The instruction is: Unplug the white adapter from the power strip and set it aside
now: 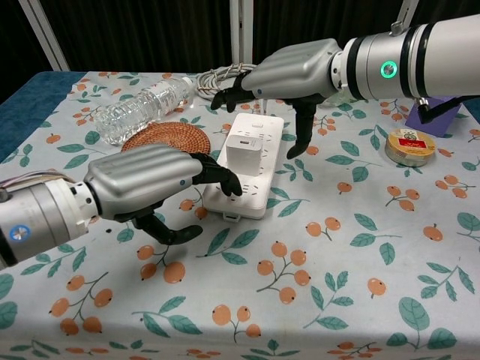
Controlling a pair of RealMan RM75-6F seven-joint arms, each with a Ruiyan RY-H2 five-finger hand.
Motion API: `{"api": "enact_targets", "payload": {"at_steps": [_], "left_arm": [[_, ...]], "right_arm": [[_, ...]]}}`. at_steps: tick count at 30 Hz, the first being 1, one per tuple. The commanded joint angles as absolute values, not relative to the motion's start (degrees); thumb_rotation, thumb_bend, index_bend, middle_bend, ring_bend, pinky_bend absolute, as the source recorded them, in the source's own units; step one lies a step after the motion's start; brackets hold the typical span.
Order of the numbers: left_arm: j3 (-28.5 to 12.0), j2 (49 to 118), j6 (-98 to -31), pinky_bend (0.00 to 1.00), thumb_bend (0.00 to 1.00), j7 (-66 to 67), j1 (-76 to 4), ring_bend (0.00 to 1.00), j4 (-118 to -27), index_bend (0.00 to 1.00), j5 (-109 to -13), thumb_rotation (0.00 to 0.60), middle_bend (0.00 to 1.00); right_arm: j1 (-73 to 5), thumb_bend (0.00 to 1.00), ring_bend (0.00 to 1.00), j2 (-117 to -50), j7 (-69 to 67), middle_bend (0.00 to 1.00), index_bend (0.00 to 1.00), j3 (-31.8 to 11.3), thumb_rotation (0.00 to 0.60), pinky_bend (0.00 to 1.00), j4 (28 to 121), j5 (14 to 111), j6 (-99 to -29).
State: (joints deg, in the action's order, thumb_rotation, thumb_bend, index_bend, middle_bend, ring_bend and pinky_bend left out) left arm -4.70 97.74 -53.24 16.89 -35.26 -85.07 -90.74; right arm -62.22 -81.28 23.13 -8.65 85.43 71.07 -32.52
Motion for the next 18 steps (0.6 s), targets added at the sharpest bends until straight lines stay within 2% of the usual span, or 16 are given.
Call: {"api": "enact_targets", "payload": {"at_steps": [1, 9, 14, 18], "left_arm": [[-4.6, 98.9, -54.0, 0.29, 0.37, 16.0, -35.8, 0.17, -83.9, 0.24, -90.6, 0.6, 0.26], [-4.1, 100.6, -54.3, 0.28, 0.37, 16.9, -37.0, 0.17, -81.3, 0.24, -89.8, 0.6, 0.26], [-3.6, 101.1, -54.7, 0.27, 0.37, 17.6, -37.3, 0.17, -80.6, 0.24, -89.2, 0.6, 0.26], [-3.4, 101.4, -55.0, 0.27, 0.37, 17.6, -37.4, 0.17, -80.2, 0.24, -88.7, 0.6, 0.26]], "right_arm": [[-62.7, 0.06, 0.0, -83.0, 21.7, 0.15, 0.01, -7.6, 0.6, 0.15, 83.1, 73.0, -32.4], [-64.0, 0.07, 0.01, -85.8, 19.2, 0.17, 0.06, -6.5, 0.6, 0.19, 79.2, 76.2, -32.1], [-64.5, 0.15, 0.06, -88.0, 17.7, 0.21, 0.16, -5.7, 0.6, 0.23, 76.2, 78.6, -32.8], [-64.7, 0.16, 0.09, -89.4, 15.6, 0.23, 0.22, -5.3, 0.6, 0.24, 74.1, 80.7, -33.5]]}}
